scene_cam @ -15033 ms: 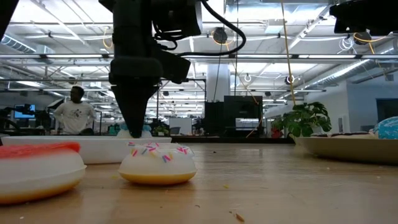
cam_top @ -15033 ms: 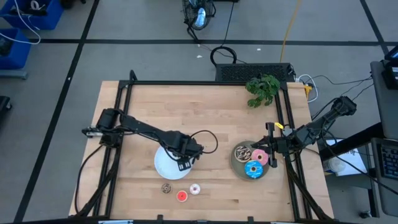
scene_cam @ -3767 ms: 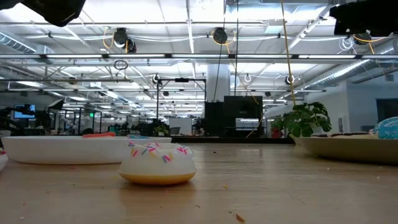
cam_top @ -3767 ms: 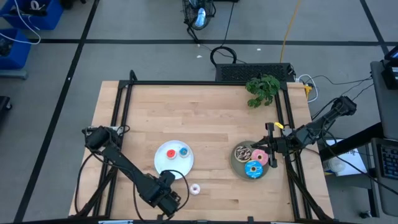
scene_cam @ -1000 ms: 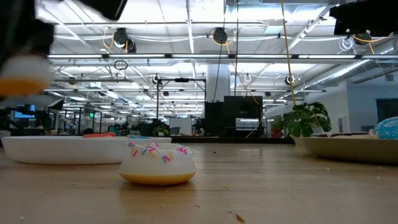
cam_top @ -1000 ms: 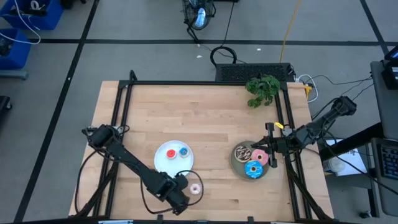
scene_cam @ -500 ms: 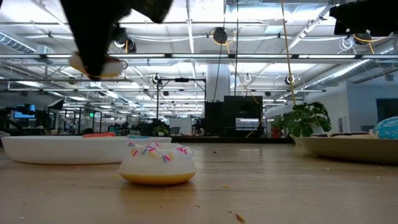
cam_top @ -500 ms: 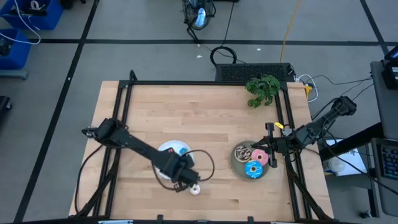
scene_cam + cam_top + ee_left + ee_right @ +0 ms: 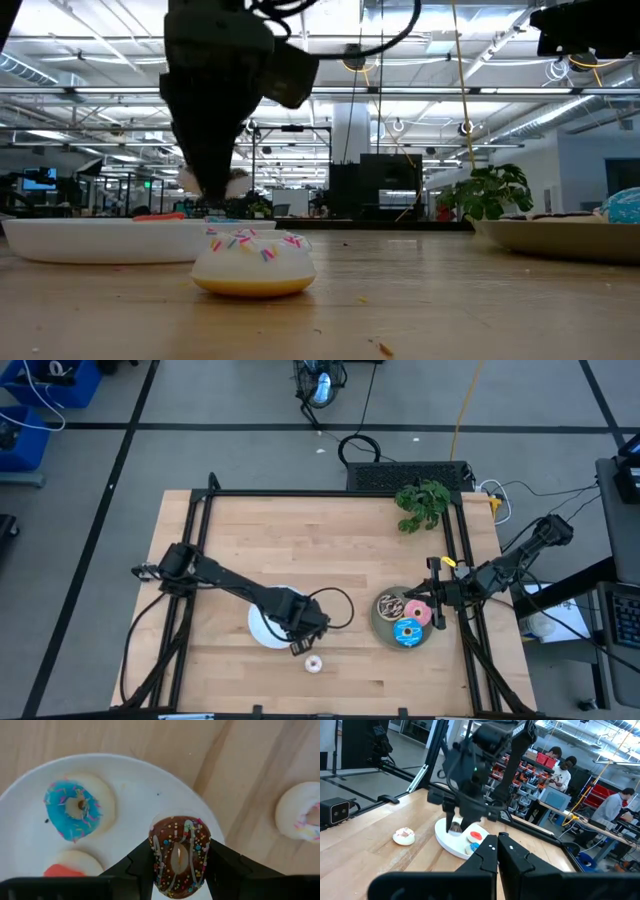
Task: Pick & Place donuts
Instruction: Put the small brown donut on the white plate
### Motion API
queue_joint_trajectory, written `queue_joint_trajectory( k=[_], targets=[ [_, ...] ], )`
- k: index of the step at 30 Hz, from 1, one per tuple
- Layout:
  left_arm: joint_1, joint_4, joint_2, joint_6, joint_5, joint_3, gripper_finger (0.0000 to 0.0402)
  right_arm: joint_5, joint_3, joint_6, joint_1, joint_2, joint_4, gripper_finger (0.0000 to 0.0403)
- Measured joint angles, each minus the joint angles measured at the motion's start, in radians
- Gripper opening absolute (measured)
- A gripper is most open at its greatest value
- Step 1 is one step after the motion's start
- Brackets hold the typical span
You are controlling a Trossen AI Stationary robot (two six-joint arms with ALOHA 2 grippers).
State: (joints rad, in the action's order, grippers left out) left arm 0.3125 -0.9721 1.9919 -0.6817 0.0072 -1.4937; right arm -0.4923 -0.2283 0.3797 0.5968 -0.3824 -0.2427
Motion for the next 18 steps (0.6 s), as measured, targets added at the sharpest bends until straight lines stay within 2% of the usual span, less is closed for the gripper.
queue_joint_trajectory(
  k=[13, 18],
  targets=[
    [-0.004, 0.106, 0.0, -0.087, -0.008, 0.141, 0.0148, 0.0, 0.0, 0.003, 0.0, 0.0, 0.0, 0.0],
    [-0.004, 0.155, 0.0, -0.076, -0.011, 0.145, 0.018, 0.0, 0.0, 0.003, 0.0, 0.0, 0.0, 0.0]
  ],
)
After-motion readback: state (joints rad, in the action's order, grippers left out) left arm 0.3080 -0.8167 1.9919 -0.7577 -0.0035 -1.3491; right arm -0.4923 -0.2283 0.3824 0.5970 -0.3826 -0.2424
